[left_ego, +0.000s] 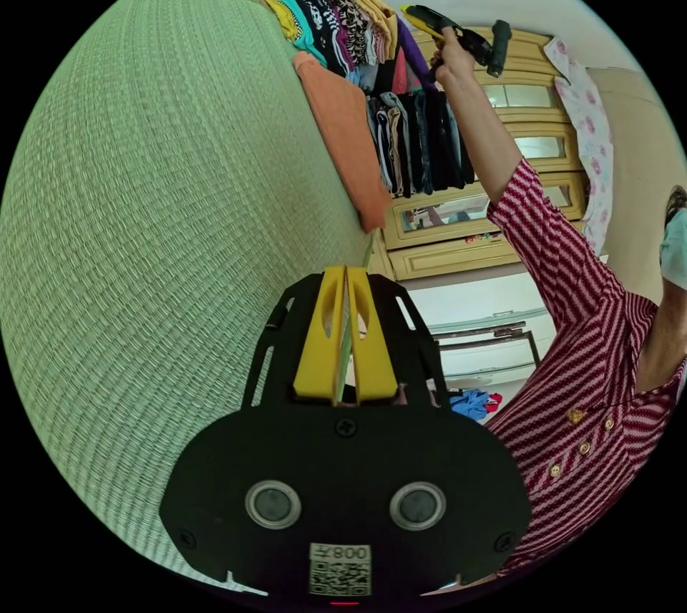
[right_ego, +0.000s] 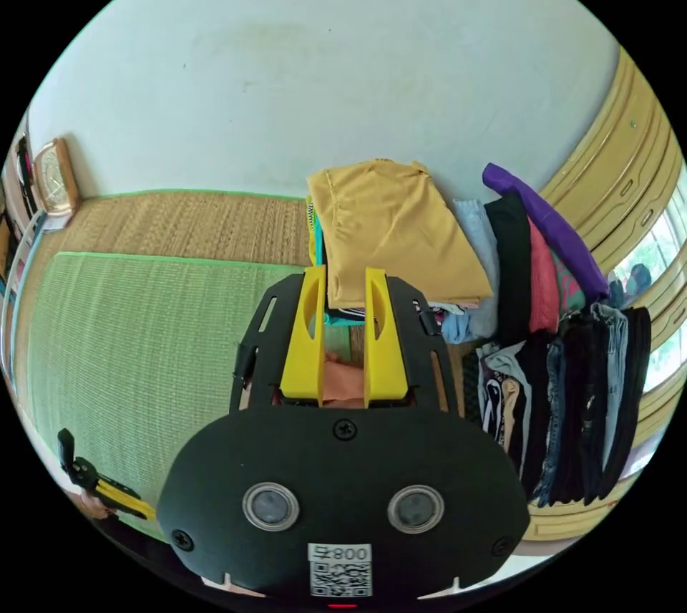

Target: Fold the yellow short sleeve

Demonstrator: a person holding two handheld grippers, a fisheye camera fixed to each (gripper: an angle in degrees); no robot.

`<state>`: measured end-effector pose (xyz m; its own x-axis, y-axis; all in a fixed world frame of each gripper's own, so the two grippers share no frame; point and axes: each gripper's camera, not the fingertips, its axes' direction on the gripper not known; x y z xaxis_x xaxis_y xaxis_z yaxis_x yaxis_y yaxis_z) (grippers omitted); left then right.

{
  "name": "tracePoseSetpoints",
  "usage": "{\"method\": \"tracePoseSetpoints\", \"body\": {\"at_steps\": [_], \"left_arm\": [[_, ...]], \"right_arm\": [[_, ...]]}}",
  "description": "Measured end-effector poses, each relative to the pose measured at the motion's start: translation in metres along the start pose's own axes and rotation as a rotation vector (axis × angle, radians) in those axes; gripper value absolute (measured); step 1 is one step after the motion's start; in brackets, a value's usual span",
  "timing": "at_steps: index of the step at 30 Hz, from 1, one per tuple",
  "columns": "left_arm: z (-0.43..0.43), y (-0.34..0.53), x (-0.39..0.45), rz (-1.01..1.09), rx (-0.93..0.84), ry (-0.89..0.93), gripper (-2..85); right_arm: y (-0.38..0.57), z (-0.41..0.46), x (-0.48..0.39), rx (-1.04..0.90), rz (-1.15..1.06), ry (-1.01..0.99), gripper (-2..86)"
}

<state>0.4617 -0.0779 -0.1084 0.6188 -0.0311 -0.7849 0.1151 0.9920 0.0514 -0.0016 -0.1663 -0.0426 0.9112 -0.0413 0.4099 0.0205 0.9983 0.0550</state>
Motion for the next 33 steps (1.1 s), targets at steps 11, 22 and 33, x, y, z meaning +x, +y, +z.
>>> {"method": "tracePoseSetpoints", "body": {"at_steps": [11,22,33], "left_arm": [[-0.017,0.035,-0.070,-0.022,0.022,0.046,0.3],[-0.076,0.083,-0.120,-0.047,0.160,0.059,0.6],[-0.141,0.173,-0.179,-0.166,0.387,0.176,7.2]], "right_arm": [[-0.011,0.015,0.004,-0.053,0.048,-0.020,1.2],[0.065,-0.072,-0.013,0.051,-0.044,-0.472,0.4],[0.162,-0.139,-0.077,-0.101,-0.129,-0.874,0.4]]}}
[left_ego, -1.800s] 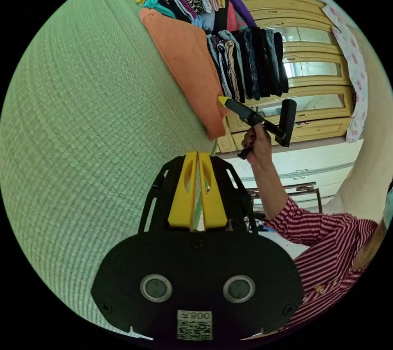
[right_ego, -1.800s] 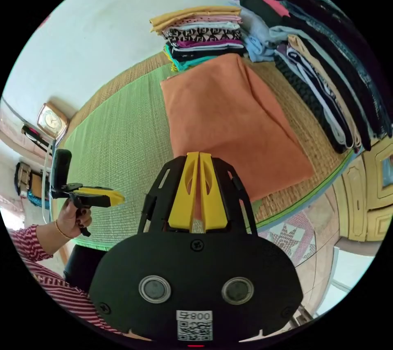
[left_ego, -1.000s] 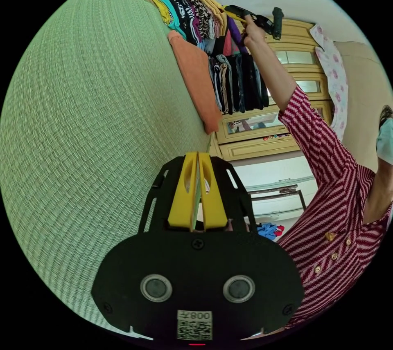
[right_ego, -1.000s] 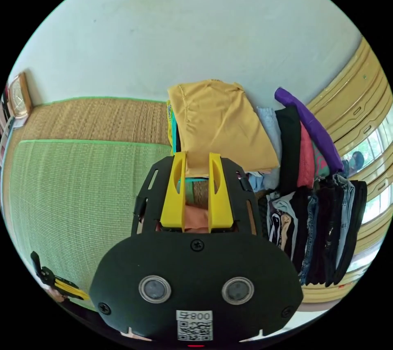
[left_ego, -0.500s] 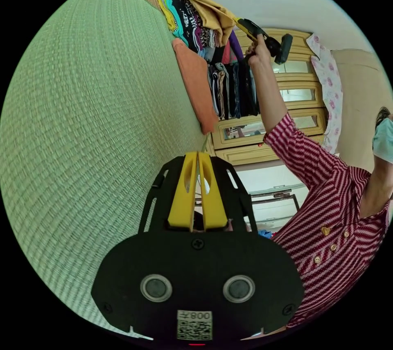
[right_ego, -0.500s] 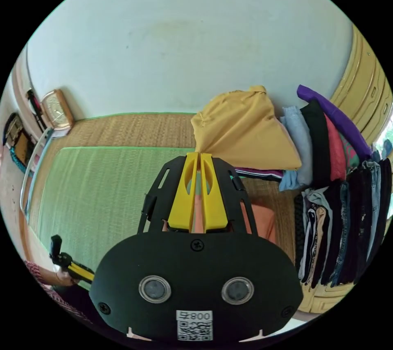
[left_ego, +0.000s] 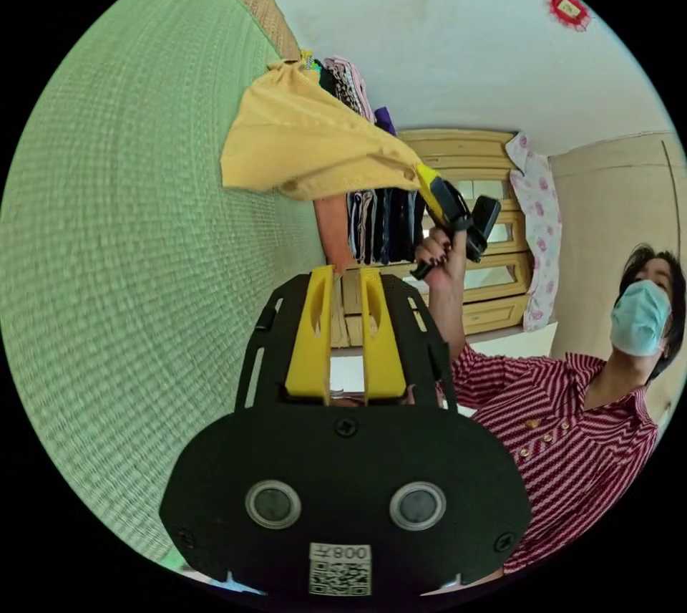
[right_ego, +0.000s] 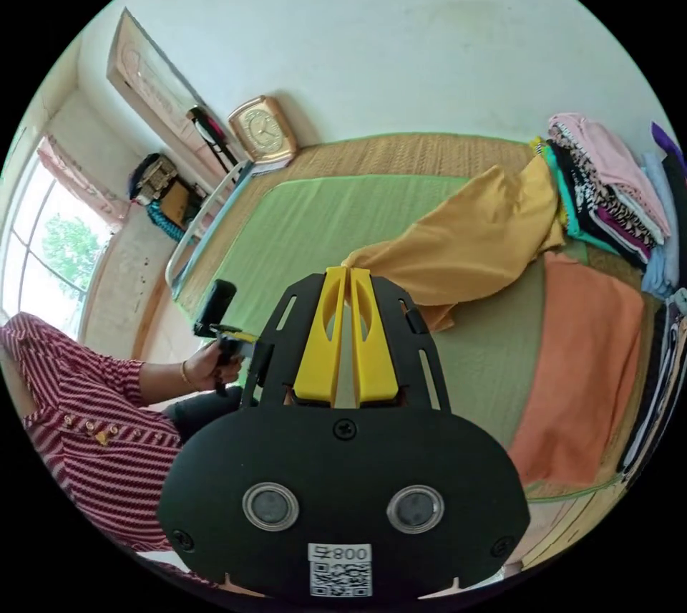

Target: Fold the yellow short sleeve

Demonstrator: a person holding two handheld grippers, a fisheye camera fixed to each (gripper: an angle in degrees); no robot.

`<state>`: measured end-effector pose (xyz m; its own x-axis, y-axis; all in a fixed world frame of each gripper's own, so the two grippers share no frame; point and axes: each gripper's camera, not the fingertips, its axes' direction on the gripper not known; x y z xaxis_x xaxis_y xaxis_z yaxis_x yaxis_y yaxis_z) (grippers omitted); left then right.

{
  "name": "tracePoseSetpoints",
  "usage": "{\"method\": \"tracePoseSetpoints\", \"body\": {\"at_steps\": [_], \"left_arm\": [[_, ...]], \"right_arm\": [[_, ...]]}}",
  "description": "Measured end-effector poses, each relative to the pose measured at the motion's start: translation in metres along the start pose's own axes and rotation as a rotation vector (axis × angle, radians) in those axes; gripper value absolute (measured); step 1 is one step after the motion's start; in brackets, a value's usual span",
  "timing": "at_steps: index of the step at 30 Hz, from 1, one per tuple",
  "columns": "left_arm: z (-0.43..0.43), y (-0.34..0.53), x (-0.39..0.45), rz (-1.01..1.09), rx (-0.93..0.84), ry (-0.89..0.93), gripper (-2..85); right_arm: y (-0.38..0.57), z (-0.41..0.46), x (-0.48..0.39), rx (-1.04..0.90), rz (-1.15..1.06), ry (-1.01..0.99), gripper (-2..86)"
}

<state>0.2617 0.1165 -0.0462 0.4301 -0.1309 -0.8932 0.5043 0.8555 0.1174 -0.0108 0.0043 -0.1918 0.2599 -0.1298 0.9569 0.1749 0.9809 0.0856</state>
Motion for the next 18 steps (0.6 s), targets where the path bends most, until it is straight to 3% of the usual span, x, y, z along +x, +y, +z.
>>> {"method": "tracePoseSetpoints", "body": {"at_steps": [7,18], "left_arm": [[-0.056,0.057,-0.054,-0.112,0.099,-0.005,10.8],[-0.053,0.100,-0.133,-0.261,0.038,0.276,10.7]], "right_arm": [[0.050,-0.039,-0.063,-0.003,-0.007,-0.115,0.4],[0.090,-0.087,-0.136,0.004,-0.029,-0.147,0.4]]}}
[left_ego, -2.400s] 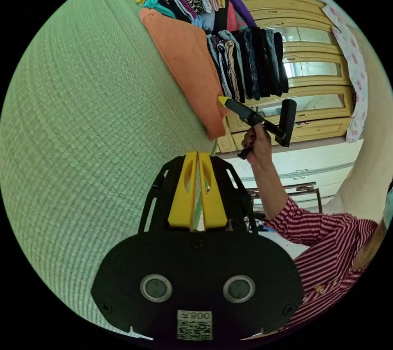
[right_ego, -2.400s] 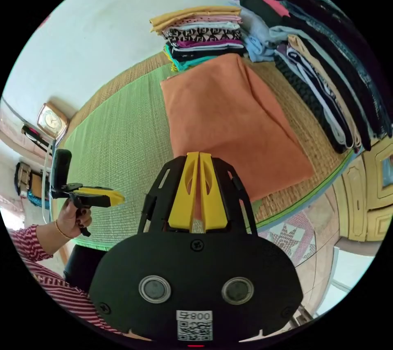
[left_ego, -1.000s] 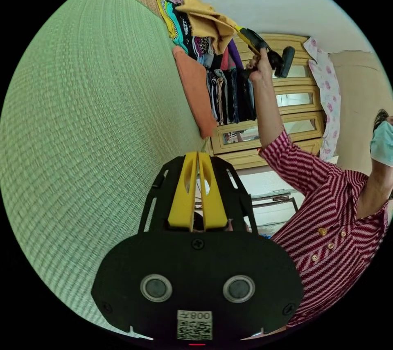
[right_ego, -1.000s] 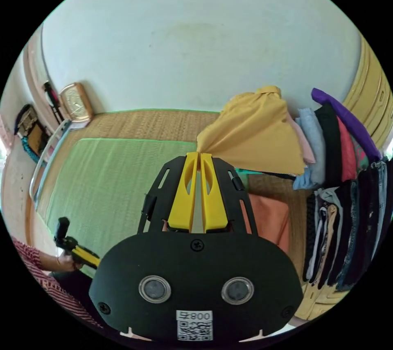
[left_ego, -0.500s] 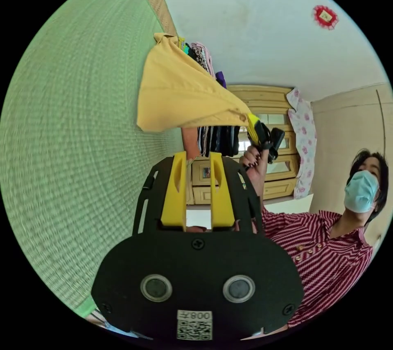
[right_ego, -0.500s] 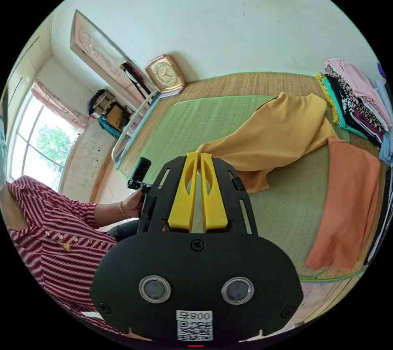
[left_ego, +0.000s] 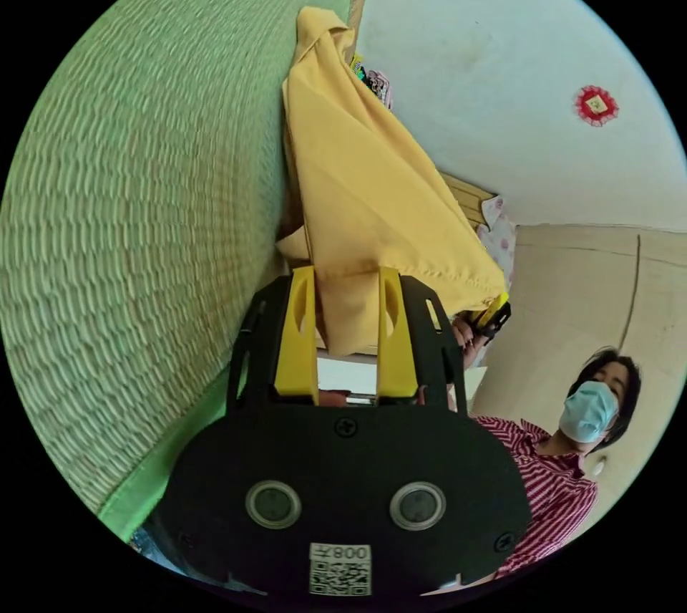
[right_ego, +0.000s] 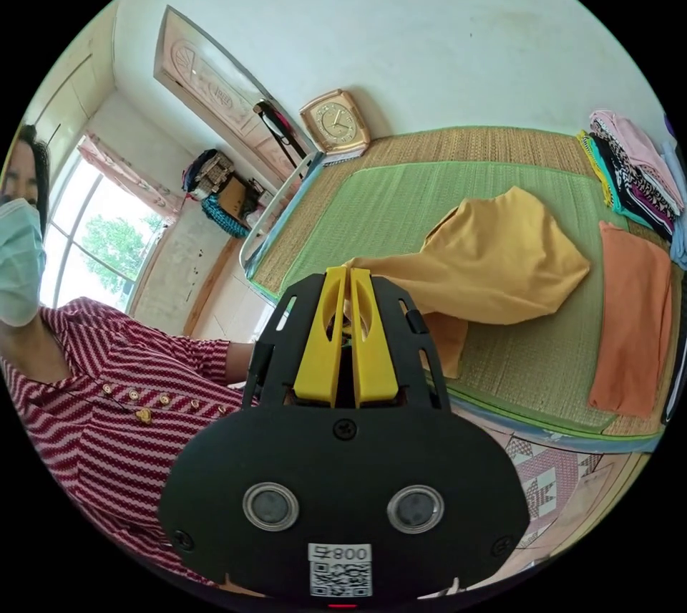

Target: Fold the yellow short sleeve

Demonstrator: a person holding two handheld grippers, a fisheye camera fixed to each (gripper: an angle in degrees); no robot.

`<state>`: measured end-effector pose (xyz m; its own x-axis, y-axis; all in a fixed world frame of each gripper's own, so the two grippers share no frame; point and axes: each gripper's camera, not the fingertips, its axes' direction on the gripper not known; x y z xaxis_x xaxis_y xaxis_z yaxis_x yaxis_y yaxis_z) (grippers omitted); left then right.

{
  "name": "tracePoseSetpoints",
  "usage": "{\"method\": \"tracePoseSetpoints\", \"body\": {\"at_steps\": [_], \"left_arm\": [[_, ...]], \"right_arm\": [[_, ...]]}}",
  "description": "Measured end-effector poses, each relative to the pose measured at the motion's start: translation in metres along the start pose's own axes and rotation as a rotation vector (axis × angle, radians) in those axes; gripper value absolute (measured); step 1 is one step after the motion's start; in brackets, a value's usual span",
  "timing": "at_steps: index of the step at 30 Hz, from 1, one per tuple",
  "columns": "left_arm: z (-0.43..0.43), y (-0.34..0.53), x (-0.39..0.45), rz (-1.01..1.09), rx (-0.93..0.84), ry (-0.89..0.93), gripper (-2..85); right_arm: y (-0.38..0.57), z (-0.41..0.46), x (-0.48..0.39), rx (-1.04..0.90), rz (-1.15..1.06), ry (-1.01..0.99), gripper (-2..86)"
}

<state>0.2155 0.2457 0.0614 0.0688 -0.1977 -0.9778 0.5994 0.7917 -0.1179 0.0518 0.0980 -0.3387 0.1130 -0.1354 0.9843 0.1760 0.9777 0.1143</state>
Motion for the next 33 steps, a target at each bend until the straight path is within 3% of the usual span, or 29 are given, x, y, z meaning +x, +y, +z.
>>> {"method": "tracePoseSetpoints", "body": {"at_steps": [6,15,18,23,33], "left_arm": [[-0.028,0.027,0.005,0.089,0.064,0.152,2.4],[-0.066,0.069,0.074,0.331,0.070,0.148,0.7],[-0.056,0.079,0.089,0.376,0.020,0.109,0.6],[-0.029,0.096,0.097,0.378,-0.059,0.071,0.7],[-0.009,0.116,0.129,0.388,-0.094,0.054,0.6]], "right_arm": [[0.009,-0.027,-0.033,0.036,-0.022,0.028,0.5],[0.086,-0.065,-0.002,0.047,0.223,0.274,1.8],[0.116,-0.074,0.002,0.095,0.292,0.194,3.3],[0.119,-0.057,-0.043,0.134,0.185,0.128,7.8],[0.088,0.036,-0.121,-0.079,-0.125,0.241,10.7]]}}
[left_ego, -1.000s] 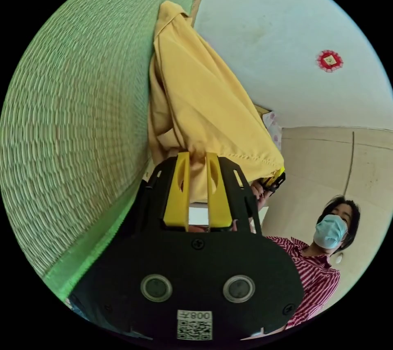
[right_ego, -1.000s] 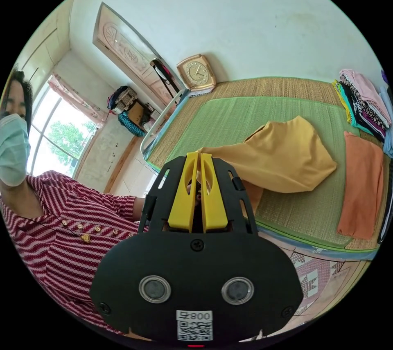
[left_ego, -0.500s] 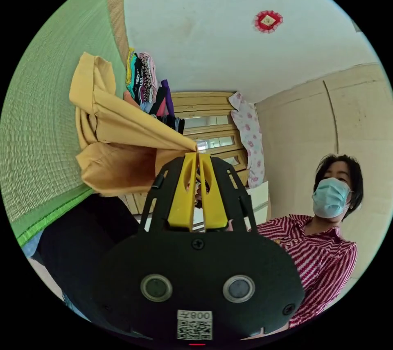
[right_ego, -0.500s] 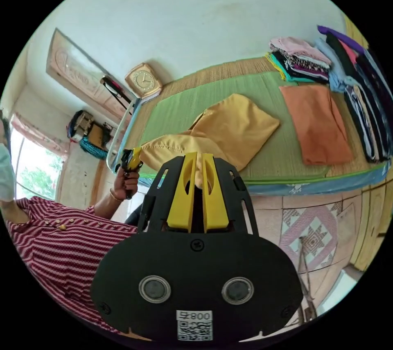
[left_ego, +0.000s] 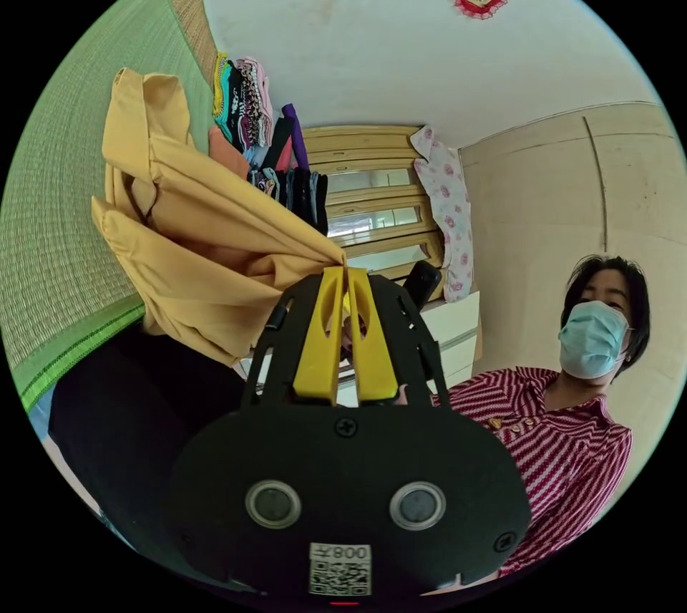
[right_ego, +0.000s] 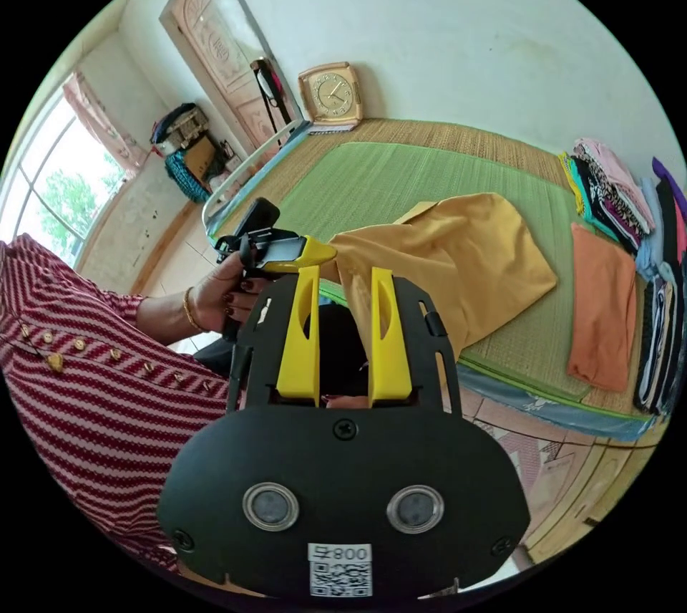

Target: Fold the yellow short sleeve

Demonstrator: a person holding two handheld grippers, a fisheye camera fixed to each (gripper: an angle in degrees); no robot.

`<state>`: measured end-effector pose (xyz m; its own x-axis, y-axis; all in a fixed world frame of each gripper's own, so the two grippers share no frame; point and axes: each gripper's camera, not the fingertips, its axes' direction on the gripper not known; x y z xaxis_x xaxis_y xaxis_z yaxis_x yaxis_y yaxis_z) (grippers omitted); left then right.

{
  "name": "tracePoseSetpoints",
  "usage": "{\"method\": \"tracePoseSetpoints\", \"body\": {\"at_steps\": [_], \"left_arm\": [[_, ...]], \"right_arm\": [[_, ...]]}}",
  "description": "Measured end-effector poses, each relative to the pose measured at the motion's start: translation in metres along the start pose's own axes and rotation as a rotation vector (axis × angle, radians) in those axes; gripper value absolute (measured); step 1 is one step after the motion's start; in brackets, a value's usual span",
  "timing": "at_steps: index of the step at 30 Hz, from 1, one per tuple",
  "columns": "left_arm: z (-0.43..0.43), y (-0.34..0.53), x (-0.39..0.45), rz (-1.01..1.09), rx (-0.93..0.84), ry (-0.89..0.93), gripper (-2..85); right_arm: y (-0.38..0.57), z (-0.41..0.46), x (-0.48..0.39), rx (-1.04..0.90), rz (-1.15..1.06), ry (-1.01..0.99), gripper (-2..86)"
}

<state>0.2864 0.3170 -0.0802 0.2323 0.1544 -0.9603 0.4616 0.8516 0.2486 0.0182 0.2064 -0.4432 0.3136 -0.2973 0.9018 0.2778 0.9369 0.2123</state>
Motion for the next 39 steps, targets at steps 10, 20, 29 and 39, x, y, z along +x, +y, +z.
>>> {"method": "tracePoseSetpoints", "body": {"at_steps": [10,20,29,39], "left_arm": [[0.051,-0.017,0.047,-0.010,-0.131,-0.050,0.9],[0.040,-0.073,0.101,0.065,-0.086,-0.142,4.1],[0.086,-0.241,0.082,0.006,-0.204,-0.530,8.5],[0.201,-0.380,0.040,-0.034,-0.394,-0.776,9.1]], "right_arm": [[-0.004,0.023,-0.005,-0.042,0.018,0.005,3.7],[0.012,-0.003,0.010,0.000,0.077,-0.035,0.4],[0.008,-0.002,0.039,-0.010,0.121,-0.136,0.3],[-0.003,0.014,0.071,-0.064,0.181,-0.287,0.2]]}}
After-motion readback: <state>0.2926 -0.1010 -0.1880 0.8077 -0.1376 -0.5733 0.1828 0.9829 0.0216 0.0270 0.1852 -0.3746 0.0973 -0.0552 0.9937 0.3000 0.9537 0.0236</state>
